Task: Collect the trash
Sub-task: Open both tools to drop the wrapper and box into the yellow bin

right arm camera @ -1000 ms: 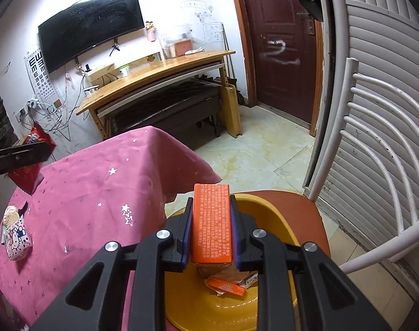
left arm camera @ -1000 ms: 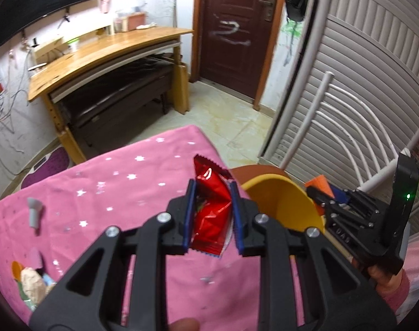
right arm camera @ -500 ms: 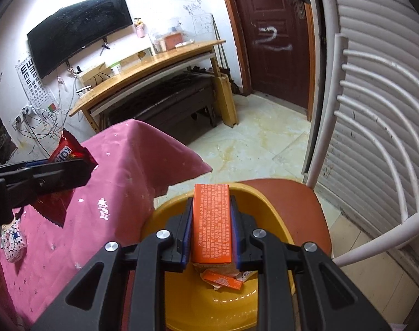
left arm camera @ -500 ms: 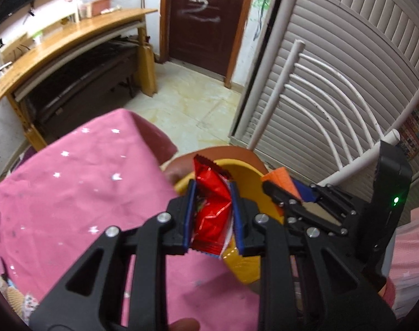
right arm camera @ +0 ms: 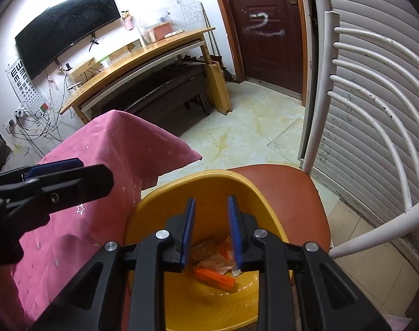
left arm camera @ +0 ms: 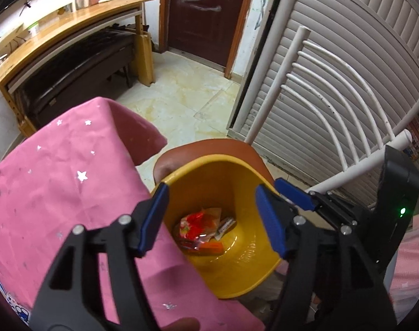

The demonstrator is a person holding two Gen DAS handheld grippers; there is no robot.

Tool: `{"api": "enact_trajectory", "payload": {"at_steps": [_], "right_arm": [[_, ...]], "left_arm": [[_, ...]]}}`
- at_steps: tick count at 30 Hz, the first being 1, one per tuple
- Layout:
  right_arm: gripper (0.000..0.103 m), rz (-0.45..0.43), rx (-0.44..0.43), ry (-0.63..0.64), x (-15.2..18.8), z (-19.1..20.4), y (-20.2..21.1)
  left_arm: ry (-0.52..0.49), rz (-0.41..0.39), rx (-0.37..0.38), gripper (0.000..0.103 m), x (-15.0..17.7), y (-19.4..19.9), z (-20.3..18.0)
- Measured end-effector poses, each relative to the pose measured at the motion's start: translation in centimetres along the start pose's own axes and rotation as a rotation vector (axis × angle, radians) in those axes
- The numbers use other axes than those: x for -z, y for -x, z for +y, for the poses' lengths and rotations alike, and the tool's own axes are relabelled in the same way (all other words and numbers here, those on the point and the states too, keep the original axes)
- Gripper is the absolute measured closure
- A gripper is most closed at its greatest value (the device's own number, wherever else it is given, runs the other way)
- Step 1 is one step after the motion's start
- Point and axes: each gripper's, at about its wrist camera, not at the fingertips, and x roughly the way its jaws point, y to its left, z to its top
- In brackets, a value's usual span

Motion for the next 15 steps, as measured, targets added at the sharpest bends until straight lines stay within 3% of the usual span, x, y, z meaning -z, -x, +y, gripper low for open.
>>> {"api": "enact_trajectory", "payload": {"at_steps": [10, 15], "right_arm": [[0.082, -0.012, -0.009, 0.020, 0.0, 0.9, 0.3], [0.072, -0.044, -0.032, 0.047, -0.1, 2.1, 1.6]], "left_arm": [[0.056, -0.026, -0.022, 0.041, 0.7, 1.8, 2.7], [0.087, -0.071, -0.027, 0.040, 1.4, 4.5, 4.3]]}}
